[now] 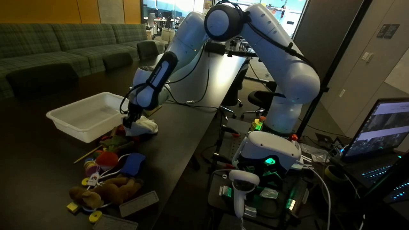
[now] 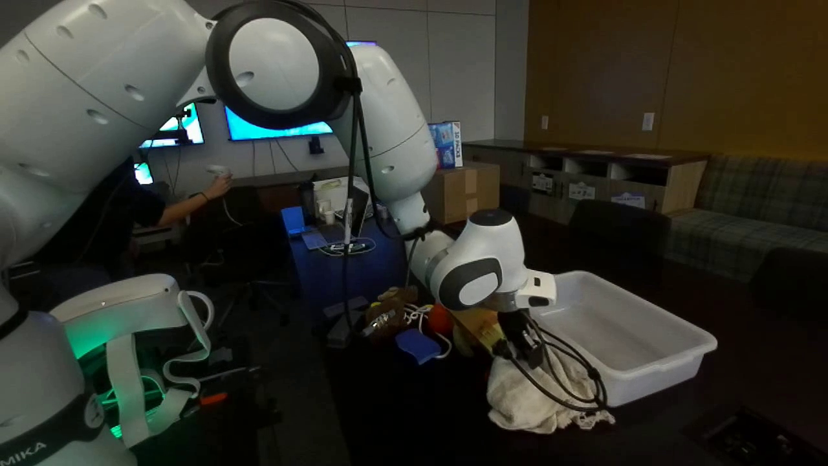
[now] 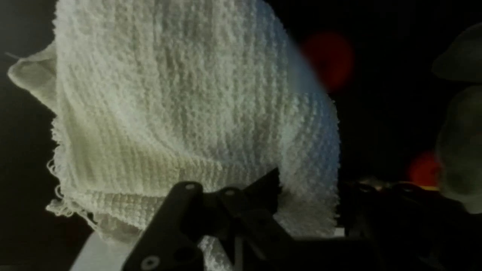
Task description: Use the white towel to move the objects to the left, then put the towel in the bowl
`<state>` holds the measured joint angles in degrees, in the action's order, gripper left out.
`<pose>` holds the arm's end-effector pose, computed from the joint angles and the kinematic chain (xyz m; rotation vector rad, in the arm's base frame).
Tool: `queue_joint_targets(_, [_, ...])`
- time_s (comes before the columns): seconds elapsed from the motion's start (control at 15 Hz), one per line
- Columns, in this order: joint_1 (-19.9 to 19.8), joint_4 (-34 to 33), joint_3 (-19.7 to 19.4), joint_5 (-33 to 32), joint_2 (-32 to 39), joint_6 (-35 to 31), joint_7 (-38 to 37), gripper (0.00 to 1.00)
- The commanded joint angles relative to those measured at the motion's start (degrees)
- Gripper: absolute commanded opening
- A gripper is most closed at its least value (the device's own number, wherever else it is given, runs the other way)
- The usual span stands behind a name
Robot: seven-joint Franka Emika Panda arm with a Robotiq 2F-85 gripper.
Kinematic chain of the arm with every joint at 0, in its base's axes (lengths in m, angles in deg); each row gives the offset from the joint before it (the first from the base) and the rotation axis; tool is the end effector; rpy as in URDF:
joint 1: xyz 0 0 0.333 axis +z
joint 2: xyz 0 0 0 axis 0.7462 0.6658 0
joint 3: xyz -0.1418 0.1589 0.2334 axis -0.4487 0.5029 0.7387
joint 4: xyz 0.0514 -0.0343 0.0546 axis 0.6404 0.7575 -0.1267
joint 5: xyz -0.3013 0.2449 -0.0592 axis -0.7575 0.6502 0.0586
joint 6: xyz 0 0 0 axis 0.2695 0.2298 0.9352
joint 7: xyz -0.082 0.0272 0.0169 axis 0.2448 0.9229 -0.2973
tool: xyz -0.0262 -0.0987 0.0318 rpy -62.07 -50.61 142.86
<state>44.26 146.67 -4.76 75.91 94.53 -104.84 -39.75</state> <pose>0.6589 0.0194 0.0795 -3.0344 -0.0670 -0.4715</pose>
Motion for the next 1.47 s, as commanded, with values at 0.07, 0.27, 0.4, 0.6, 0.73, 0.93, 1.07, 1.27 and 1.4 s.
queue_joint_targets(0.07, [-1.49, 1.09, 6.87, 2.71, 0.23, -0.15, 0.99, 0.15])
queue_joint_targets(0.27, [-1.63, 3.7, 11.64, 5.26, -0.96, -2.17, 0.39, 0.16])
queue_joint_targets(0.4, [-1.1, 6.26, 14.73, 7.08, -1.99, -4.8, -0.54, 0.15])
queue_joint_targets(0.6, [-0.36, 9.27, 19.63, 9.01, -2.06, -9.3, -2.1, 0.16])
queue_joint_targets(0.73, [-1.06, 11.27, 23.59, 9.35, -2.25, -10.99, -3.15, 0.16])
queue_joint_targets(0.93, [-4.38, 14.28, 30.33, 9.3, -3.2, -11.17, -4.14, 0.16])
queue_joint_targets(1.07, [-8.47, 16.83, 35.29, 8.88, -4.69, -10.89, -3.9, 0.16])
queue_joint_targets(1.27, [-17.8, 21.57, 43.34, 8.09, -8.36, -11.13, -2.36, 0.15])
queue_joint_targets(1.4, [-25.56, 24.18, 48.51, 7.5, -10.77, -10.14, -1.07, 0.16])
